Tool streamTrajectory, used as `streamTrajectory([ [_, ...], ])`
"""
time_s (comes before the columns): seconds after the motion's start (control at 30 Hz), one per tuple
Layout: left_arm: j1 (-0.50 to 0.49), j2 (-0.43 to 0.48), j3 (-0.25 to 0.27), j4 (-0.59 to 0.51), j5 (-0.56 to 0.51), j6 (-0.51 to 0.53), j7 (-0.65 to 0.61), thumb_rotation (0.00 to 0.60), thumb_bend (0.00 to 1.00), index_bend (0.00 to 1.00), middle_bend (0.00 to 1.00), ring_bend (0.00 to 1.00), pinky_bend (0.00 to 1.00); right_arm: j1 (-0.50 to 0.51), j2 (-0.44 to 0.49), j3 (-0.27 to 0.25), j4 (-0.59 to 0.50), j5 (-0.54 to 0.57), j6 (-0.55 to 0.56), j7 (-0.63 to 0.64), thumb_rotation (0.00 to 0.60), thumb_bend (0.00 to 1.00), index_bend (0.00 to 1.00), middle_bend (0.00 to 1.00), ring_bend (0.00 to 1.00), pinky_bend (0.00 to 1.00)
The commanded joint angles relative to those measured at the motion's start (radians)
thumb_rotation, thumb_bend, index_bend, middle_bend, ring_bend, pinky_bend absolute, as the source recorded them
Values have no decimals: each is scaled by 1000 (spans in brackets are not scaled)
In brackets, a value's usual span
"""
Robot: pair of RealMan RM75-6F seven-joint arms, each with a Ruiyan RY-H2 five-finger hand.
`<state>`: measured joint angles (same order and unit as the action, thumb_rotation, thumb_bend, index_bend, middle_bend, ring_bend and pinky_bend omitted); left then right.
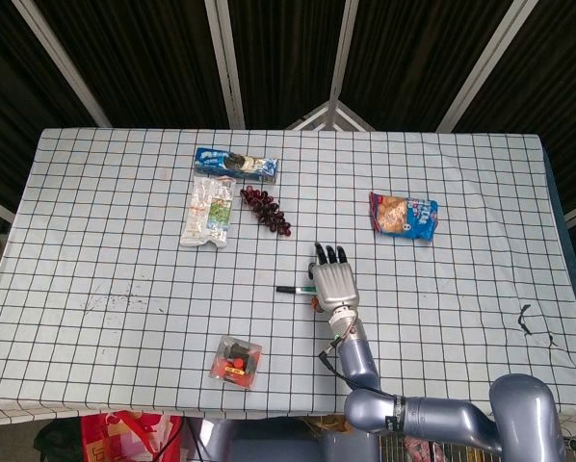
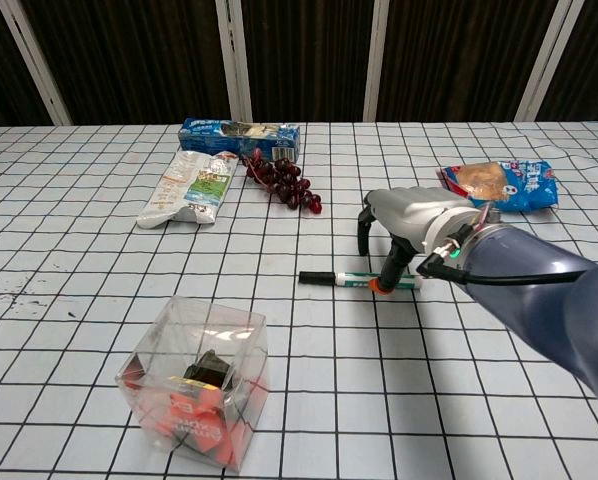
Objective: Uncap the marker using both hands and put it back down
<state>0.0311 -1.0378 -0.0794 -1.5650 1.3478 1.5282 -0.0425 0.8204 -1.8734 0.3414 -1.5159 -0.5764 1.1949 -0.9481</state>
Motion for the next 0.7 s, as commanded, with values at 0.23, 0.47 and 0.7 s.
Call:
streamTrajectory([
  [0.23, -5, -7, -1, -10, 1, -3, 21, 600, 493, 10, 0, 0, 0, -13, 14, -33, 13, -15, -14, 53, 600, 297, 495, 4, 16, 0],
  [0.47, -2, -6, -2, -19, -4, -2, 34, 600, 493, 10, 0, 0, 0, -17, 18, -45, 34, -22, -31, 92, 600, 309, 526, 4, 16, 0],
  [0.7, -6, -8, -2, -30, -8, -8, 55, 600, 493, 10, 0, 0, 0, -17, 22, -51, 55, -24, -46, 117, 600, 340, 538, 4, 16, 0],
])
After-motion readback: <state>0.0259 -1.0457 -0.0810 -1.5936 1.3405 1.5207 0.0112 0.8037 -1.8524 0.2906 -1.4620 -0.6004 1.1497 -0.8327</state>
